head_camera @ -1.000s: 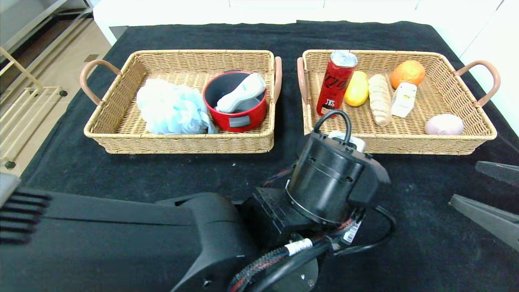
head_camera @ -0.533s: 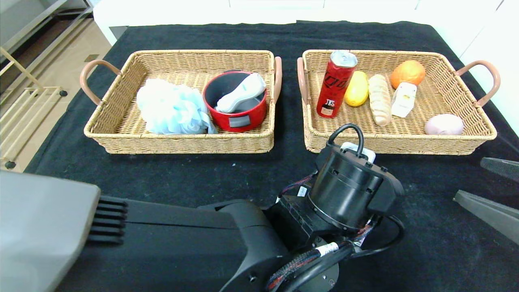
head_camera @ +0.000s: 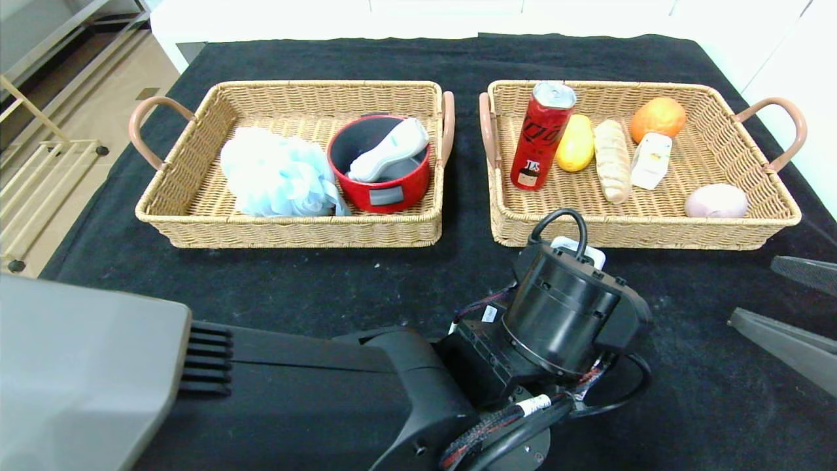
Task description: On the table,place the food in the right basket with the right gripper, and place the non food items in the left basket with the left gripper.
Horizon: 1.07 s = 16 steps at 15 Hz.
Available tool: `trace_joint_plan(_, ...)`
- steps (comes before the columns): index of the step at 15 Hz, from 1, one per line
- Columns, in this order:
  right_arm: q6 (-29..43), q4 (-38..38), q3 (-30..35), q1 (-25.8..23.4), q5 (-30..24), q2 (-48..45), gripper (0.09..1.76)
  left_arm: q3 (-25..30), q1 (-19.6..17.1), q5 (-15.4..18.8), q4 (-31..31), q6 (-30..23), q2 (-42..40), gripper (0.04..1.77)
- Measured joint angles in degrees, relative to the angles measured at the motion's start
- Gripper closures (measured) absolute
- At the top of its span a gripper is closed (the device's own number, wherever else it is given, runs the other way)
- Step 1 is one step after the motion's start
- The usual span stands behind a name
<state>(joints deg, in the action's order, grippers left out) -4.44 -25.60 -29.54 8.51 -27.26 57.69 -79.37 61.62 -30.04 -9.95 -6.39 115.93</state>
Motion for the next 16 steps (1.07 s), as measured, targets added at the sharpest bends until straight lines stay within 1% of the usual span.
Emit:
trace_joint_plan(3, 0.2, 0.0, 0.0, 0.0, 0.0, 0.0, 0.14, -0.1, 0.0, -0.2, 0.1, 0.2, 0.1, 0.34)
trace_joint_plan(5, 0.2, 0.0, 0.0, 0.1, -0.1, -0.1, 0.14, 0.0, 0.0, -1.2, 0.1, 0.4, 0.0, 0.29)
trace_joint_plan(7, 0.2, 0.0, 0.0, 0.2, -0.2, -0.2, 0.14, 0.2, 0.0, -1.4, 0.1, 0.4, 0.0, 0.24)
trace_joint_plan(14, 0.2, 0.0, 0.4, 0.7, -0.2, -1.2, 0.14, 1.3, 0.5, -2.3, 0.9, 0.4, -1.2, 0.15)
trace_joint_plan(16, 0.1, 1.1, 0.4, 0.8, -0.2, -1.7, 0.14, 1.5, 0.7, -2.3, 0.9, 0.0, -2.2, 0.14)
